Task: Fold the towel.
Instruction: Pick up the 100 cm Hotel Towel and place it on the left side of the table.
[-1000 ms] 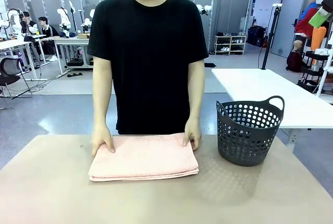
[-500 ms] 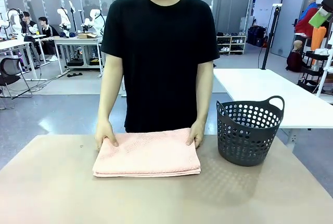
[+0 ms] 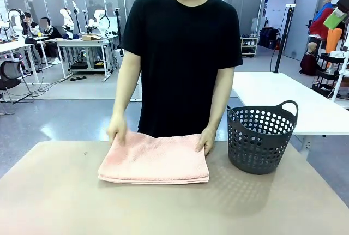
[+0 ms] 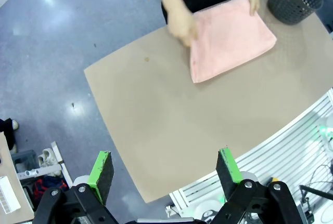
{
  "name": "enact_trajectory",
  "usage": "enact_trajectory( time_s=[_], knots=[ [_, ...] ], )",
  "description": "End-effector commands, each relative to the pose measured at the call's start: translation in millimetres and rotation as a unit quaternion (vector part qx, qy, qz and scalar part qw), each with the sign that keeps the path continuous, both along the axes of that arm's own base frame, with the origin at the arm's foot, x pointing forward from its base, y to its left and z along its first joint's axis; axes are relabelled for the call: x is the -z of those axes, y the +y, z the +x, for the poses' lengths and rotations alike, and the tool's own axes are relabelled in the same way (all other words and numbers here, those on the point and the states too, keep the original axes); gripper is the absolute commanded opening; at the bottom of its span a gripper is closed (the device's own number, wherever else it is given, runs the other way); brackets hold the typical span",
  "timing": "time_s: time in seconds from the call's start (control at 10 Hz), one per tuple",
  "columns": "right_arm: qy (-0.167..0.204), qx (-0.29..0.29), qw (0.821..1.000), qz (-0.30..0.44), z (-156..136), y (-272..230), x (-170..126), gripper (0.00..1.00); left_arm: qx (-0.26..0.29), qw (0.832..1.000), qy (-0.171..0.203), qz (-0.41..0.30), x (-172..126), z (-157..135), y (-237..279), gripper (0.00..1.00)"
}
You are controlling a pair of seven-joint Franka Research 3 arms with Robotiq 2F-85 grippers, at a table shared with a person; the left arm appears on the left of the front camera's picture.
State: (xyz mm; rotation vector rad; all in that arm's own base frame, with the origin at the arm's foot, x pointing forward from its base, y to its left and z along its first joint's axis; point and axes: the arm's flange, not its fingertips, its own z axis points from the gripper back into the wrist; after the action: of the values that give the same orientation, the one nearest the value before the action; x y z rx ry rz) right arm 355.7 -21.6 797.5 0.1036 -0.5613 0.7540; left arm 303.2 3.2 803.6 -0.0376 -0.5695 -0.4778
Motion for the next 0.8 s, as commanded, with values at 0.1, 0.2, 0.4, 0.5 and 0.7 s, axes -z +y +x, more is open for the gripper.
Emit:
enact_trajectory(
  time_s=[0.1,0.2,0.4,0.5,0.7],
  knots=[
    [0.000,0.005,1.000,0.006,1.7,0.5,-1.9,1.00,0.000,1.000,0.000,0.000,-0.1,0.0,0.0,1.00],
    [0.000,0.005,1.000,0.006,1.7,0.5,-1.9,1.00,0.000,1.000,0.000,0.000,-0.1,0.0,0.0,1.00],
    [0.000,0.005,1.000,0.006,1.7,0.5,-1.9,1.00,0.000,1.000,0.000,0.000,-0.1,0.0,0.0,1.00],
    [0.000,0.005,1.000,0.006,1.7,0.5,-1.9,1.00,0.000,1.000,0.000,0.000,-0.1,0.0,0.0,1.00],
    [0.000,0.005,1.000,0.006,1.7,0.5,-1.9,1.00,0.000,1.000,0.000,0.000,-0.1,0.0,0.0,1.00]
  ],
)
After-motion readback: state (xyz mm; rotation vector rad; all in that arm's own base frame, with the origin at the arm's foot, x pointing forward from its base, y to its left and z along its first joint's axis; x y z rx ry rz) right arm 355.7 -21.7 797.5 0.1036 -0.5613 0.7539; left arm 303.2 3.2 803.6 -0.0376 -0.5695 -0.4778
